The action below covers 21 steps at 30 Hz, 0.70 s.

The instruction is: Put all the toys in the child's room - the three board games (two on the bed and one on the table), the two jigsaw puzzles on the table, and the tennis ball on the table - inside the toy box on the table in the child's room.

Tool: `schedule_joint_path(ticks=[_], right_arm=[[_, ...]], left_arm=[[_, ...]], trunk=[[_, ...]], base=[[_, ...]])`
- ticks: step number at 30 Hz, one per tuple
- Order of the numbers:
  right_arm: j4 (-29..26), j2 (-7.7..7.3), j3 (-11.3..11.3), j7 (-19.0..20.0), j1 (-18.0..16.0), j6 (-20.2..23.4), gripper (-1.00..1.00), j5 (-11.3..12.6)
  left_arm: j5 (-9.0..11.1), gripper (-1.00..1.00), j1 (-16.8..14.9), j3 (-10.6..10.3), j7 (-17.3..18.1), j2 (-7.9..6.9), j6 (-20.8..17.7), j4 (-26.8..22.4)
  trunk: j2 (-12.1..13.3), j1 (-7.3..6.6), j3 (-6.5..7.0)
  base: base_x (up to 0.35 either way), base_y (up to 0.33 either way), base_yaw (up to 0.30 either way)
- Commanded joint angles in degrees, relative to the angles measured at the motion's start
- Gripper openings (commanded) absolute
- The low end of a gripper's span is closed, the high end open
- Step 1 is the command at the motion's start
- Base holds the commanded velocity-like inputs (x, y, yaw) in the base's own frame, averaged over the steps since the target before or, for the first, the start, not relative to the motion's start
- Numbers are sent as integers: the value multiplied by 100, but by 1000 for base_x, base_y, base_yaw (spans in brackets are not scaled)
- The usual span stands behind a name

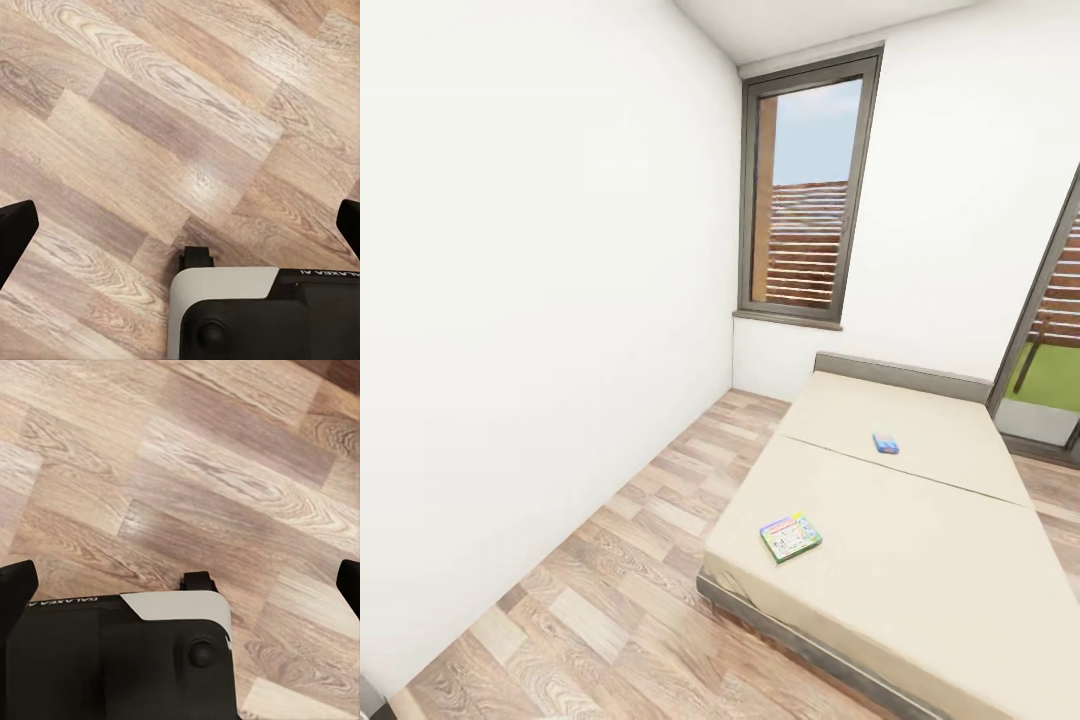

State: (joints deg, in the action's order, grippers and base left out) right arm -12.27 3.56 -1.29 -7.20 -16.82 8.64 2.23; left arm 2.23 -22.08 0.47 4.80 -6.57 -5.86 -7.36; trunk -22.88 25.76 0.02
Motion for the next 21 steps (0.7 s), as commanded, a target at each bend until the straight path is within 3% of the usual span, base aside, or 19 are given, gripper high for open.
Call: schedule_joint_path(ticks=[1,12,14,16,19,21], right_arm=[[-12,0,-11,-18,5,20,100,20],[19,-3,-16,-15,10,-270,100,50],[-12,-1,-25,-5,4,-229,100,69],[-33,10,-25,-6,-31,-118,100,52],[-253,16,-26,-8,-147,374,100,55],[-490,8,-40,-9,-183,620,100,72]], left_arm=[[22,100,2,7,21,-2,-38,-11],[25,100,-10,46,26,-16,-64,-59],[29,100,-43,163,40,-21,-169,-189],[30,100,-125,311,58,-28,-476,-408],[33,100,-304,624,123,-119,-1367,-1044],[34,100,-342,782,206,-172,-1747,-1400]], trunk=[[-4,2,-2],[-4,2,-2],[-4,2,-2],[-4,2,-2],[-4,2,-2],[-4,2,-2]], base=[[0,0,0],[0,0,0],[0,0,0],[0,0,0],[0,0,0],[0,0,0]])
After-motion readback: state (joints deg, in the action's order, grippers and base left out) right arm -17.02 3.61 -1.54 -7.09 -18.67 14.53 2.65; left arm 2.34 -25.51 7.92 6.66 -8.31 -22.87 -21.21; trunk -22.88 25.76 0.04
